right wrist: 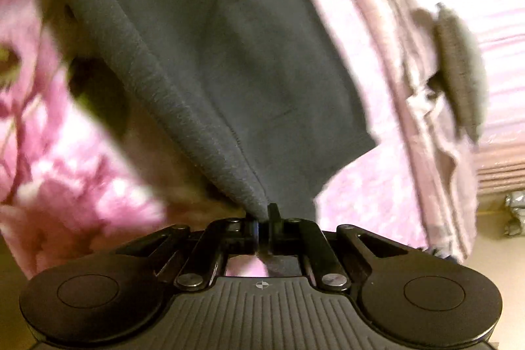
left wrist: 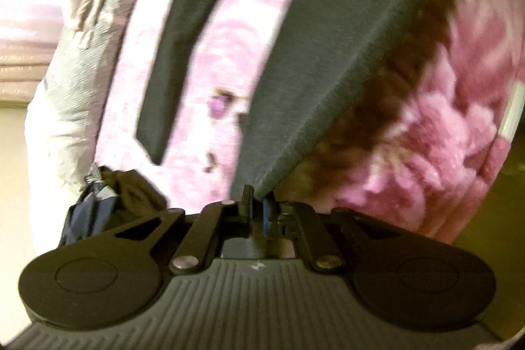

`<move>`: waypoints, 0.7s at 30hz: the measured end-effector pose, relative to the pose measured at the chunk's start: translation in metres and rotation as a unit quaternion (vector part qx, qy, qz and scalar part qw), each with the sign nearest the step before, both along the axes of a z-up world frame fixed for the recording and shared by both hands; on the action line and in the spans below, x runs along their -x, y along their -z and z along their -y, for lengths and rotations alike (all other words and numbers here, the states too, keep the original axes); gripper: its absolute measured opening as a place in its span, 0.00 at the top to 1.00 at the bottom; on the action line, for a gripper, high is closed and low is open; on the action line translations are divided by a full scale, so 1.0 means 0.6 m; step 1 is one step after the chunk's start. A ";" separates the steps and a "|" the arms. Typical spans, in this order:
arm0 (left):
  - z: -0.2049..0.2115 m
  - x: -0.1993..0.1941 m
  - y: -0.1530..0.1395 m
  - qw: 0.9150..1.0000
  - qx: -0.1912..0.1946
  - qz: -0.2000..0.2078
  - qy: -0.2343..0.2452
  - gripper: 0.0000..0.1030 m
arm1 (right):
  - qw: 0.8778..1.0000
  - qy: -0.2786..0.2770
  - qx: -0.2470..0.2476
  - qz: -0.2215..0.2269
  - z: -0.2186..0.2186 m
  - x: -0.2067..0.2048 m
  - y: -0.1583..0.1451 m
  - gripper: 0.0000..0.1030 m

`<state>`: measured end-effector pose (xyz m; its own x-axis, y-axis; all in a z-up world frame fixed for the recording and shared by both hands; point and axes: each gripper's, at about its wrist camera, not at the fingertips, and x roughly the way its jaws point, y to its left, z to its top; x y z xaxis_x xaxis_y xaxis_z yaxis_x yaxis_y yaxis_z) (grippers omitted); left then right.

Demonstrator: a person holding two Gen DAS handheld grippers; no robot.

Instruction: Fold clothes

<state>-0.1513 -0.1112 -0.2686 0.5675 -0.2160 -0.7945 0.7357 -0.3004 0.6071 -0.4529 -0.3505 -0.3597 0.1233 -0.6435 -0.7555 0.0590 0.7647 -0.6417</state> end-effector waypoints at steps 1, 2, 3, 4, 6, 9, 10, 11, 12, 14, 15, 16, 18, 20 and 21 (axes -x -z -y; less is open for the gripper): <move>0.011 -0.009 -0.023 1.000 0.001 -0.004 -0.009 0.96 | 1.000 0.002 0.002 0.009 0.011 -0.005 -0.025 0.97; 0.024 -0.019 -0.048 1.000 0.002 -0.008 -0.017 0.96 | 1.000 0.002 0.006 0.019 0.024 -0.011 -0.049 0.97; 0.036 -0.028 -0.069 1.000 0.001 -0.012 -0.023 0.96 | 1.000 0.003 0.010 0.028 0.038 -0.017 -0.073 0.97; 0.049 -0.037 -0.089 1.000 -0.002 -0.016 -0.026 0.96 | 0.999 0.003 0.015 0.038 0.051 -0.023 -0.097 0.97; 0.075 -0.060 -0.126 0.999 -0.001 -0.024 -0.038 0.96 | 0.999 -0.008 0.021 0.045 0.080 -0.042 -0.127 0.97; 0.117 -0.107 -0.164 0.997 0.002 -0.046 -0.064 0.96 | 0.998 -0.018 0.028 0.048 0.130 -0.077 -0.151 0.97; 0.131 -0.126 -0.170 0.996 0.001 -0.054 -0.069 0.96 | 0.998 -0.020 0.030 0.045 0.149 -0.093 -0.153 0.97; 0.145 -0.145 -0.170 0.995 -0.003 -0.064 -0.072 0.96 | 0.999 -0.019 0.027 0.042 0.167 -0.106 -0.152 0.97; 0.159 -0.164 -0.167 0.995 -0.009 -0.075 -0.072 0.96 | 0.999 -0.018 0.024 0.039 0.186 -0.118 -0.150 0.97; 0.187 -0.201 -0.161 0.992 -0.021 -0.097 -0.073 0.96 | 0.999 -0.017 0.020 0.027 0.218 -0.143 -0.135 0.97; 0.201 -0.220 -0.155 0.991 -0.028 -0.109 -0.072 0.96 | 1.000 -0.013 0.014 0.023 0.233 -0.154 -0.127 0.97; 0.215 -0.238 -0.147 0.989 -0.035 -0.123 -0.072 0.96 | 1.000 -0.008 0.010 0.020 0.246 -0.165 -0.119 0.97; 0.245 -0.280 -0.123 0.984 -0.053 -0.154 -0.074 0.96 | 1.000 0.000 0.001 0.013 0.275 -0.188 -0.100 0.97; 0.272 -0.318 -0.100 0.983 -0.052 -0.162 -0.070 0.96 | 1.000 0.005 -0.004 0.006 0.302 -0.204 -0.077 0.97; 0.287 -0.339 -0.089 0.982 -0.052 -0.169 -0.071 0.96 | 1.000 0.011 -0.008 0.005 0.316 -0.210 -0.065 0.97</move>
